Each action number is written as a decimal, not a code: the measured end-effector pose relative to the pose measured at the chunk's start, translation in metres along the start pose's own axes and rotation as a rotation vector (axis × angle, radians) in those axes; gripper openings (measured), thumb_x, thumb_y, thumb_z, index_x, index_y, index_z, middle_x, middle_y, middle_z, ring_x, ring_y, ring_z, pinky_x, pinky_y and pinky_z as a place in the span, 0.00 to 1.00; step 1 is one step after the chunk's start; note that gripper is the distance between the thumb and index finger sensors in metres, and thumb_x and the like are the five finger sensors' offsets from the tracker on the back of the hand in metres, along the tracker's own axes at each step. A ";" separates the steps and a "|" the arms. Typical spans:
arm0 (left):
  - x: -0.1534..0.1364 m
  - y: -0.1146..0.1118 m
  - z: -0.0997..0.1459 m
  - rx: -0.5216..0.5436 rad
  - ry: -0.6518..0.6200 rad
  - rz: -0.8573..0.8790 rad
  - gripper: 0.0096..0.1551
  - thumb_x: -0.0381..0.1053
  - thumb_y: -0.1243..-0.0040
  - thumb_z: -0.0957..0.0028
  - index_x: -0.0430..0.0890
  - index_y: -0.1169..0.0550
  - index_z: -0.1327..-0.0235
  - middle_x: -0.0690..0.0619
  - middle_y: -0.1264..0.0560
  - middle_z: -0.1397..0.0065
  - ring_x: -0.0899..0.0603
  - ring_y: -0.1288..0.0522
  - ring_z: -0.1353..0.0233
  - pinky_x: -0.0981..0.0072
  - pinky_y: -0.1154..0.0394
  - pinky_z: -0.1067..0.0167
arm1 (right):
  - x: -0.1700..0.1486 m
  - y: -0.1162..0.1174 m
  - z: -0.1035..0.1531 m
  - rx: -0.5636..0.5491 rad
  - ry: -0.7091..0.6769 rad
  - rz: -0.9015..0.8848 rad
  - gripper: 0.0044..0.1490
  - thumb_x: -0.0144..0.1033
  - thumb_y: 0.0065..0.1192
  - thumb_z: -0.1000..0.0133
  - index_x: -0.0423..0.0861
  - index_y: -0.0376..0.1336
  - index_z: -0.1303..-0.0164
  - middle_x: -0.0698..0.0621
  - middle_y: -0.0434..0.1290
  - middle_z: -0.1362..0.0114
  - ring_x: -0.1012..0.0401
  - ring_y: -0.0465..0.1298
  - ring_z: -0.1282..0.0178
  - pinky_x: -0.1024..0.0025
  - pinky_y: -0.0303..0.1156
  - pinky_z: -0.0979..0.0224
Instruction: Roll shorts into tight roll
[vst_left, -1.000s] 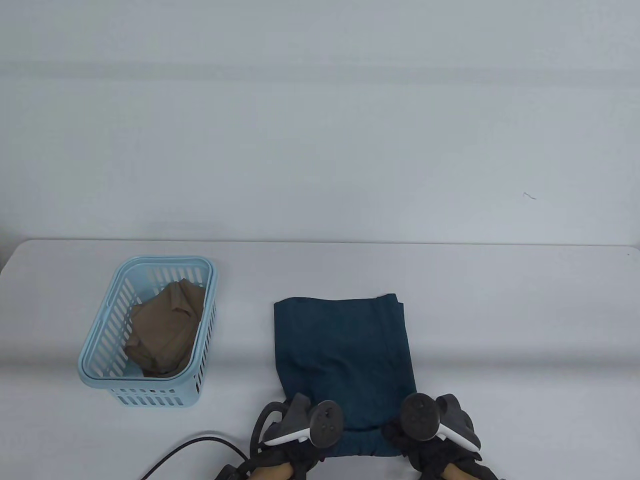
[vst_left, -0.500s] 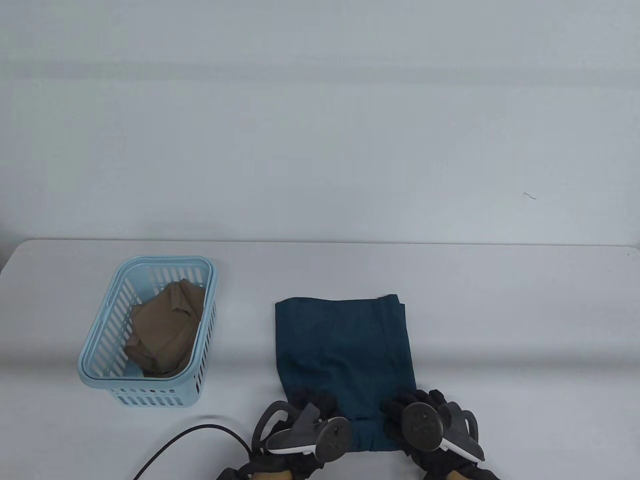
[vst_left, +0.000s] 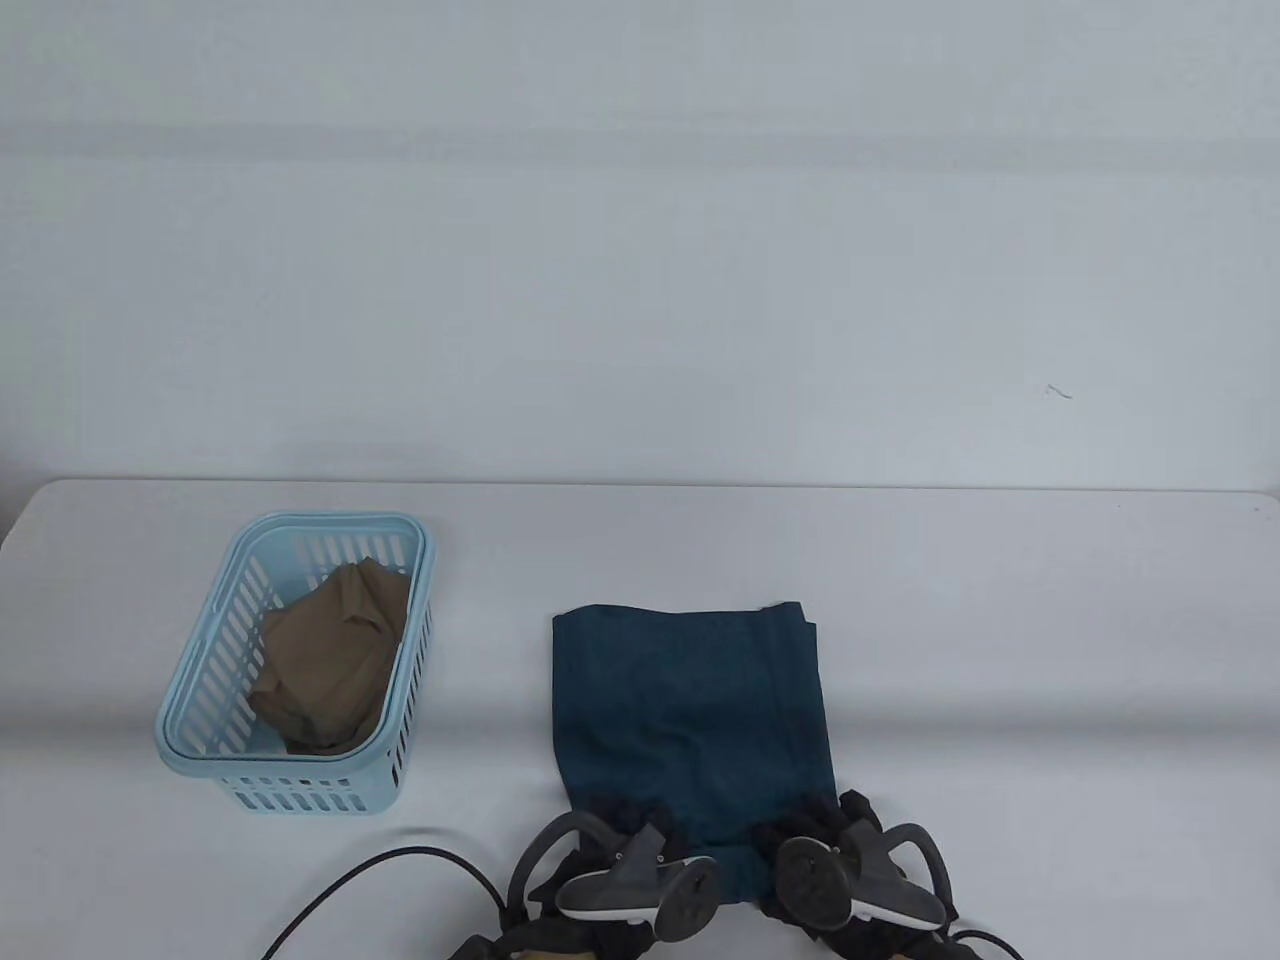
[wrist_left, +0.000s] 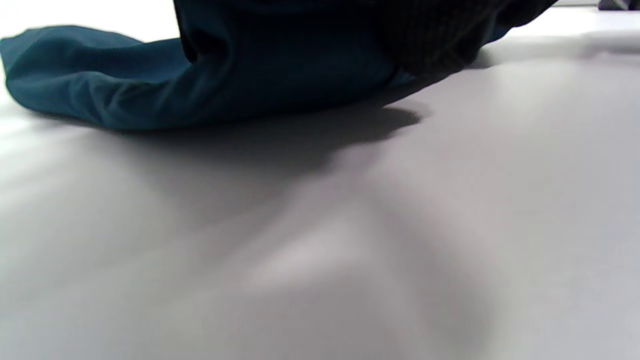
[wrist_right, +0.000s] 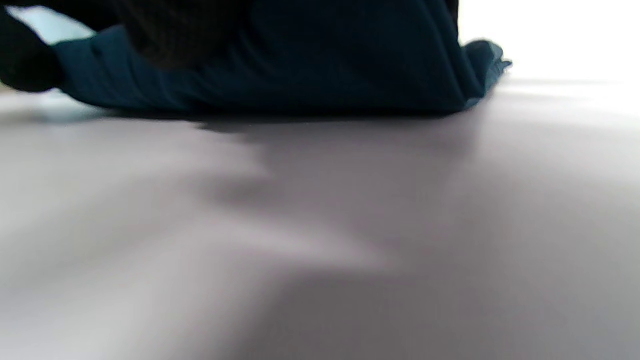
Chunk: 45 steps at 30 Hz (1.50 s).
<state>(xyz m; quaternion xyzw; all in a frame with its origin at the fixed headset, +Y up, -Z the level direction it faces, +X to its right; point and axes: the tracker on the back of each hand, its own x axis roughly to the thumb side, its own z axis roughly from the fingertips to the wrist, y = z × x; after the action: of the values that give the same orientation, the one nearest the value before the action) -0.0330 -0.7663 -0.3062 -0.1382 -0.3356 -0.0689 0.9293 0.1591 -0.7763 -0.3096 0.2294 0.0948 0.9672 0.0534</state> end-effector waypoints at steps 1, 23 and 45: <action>-0.005 0.001 0.000 -0.015 0.011 0.061 0.39 0.55 0.46 0.48 0.36 0.31 0.27 0.32 0.32 0.24 0.31 0.28 0.27 0.24 0.44 0.32 | -0.004 -0.001 -0.001 0.010 0.020 -0.072 0.41 0.52 0.52 0.48 0.44 0.62 0.26 0.43 0.65 0.24 0.43 0.58 0.22 0.30 0.43 0.24; -0.015 0.025 0.023 0.170 -0.082 0.253 0.26 0.52 0.44 0.48 0.46 0.24 0.37 0.40 0.28 0.27 0.34 0.25 0.30 0.22 0.46 0.33 | -0.006 0.000 0.000 0.019 0.145 -0.174 0.32 0.51 0.43 0.43 0.46 0.73 0.46 0.45 0.76 0.44 0.45 0.68 0.37 0.28 0.45 0.26; -0.002 -0.008 0.002 -0.011 -0.040 0.011 0.44 0.53 0.44 0.49 0.36 0.41 0.22 0.32 0.45 0.19 0.23 0.44 0.22 0.22 0.52 0.32 | 0.014 0.005 0.003 0.093 -0.006 0.114 0.43 0.47 0.55 0.46 0.43 0.51 0.21 0.42 0.55 0.20 0.43 0.53 0.21 0.30 0.40 0.24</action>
<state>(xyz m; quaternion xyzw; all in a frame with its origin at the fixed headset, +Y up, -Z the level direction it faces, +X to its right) -0.0377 -0.7737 -0.3048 -0.1467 -0.3527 -0.0628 0.9220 0.1474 -0.7788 -0.2996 0.2394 0.1263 0.9626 -0.0125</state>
